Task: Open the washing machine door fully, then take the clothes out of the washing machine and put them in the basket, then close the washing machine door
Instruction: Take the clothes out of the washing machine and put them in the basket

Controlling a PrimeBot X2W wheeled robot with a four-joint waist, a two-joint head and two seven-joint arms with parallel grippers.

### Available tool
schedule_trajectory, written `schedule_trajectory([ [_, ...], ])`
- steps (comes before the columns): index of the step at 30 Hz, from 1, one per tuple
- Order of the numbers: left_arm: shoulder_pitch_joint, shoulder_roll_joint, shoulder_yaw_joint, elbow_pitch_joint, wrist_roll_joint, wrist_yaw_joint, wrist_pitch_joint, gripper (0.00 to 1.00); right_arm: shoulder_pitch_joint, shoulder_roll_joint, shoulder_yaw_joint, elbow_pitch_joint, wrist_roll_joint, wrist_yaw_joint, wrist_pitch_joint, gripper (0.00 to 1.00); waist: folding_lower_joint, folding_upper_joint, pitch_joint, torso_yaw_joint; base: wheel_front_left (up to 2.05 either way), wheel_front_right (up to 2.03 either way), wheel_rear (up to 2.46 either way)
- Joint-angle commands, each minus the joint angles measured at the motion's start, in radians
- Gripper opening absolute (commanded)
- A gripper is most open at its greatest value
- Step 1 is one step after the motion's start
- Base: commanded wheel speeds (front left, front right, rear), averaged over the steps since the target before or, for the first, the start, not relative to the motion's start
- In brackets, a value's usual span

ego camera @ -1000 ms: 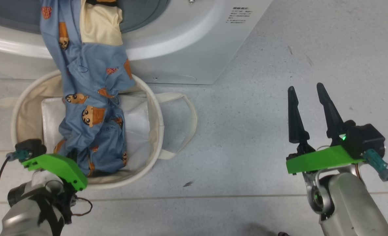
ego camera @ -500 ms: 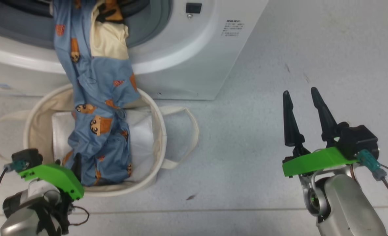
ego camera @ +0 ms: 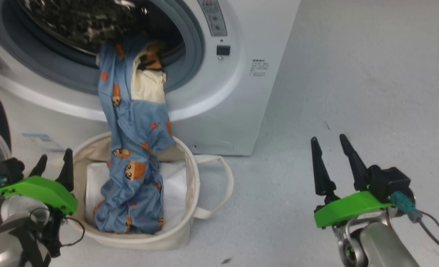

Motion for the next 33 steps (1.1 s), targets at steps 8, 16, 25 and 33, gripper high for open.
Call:
schedule_trajectory([
  [8, 0.161, 0.076, 0.238, -0.341, 0.164, 0.047, -0.013, 1.00, 0.024, 0.001, 0.052, -0.005, 0.028, 0.001, -0.012, 1.00, 0.0000, 0.0000, -0.102, 0.005, 0.00, 0.00, 0.00],
  [16, 0.386, 0.081, 0.357, -0.634, 0.274, 0.145, -0.013, 1.00, 0.048, 0.008, 0.065, 0.006, 0.046, 0.001, -0.012, 1.00, 0.0000, 0.0000, -0.164, -0.010, 0.00, 0.00, 0.00],
  [25, 0.560, 0.099, 0.393, -0.787, 0.287, 0.220, -0.007, 1.00, 0.055, -0.003, 0.070, 0.002, 0.046, 0.001, -0.012, 1.00, 0.0000, 0.0000, -0.190, -0.018, 0.00, 0.00, 0.00],
  [33, 0.608, 0.102, 0.384, -0.836, 0.285, 0.239, 0.016, 1.00, 0.061, -0.005, 0.063, -0.002, 0.030, 0.001, -0.012, 1.00, 0.0000, 0.0000, -0.205, -0.009, 0.00, 0.00, 0.00],
])
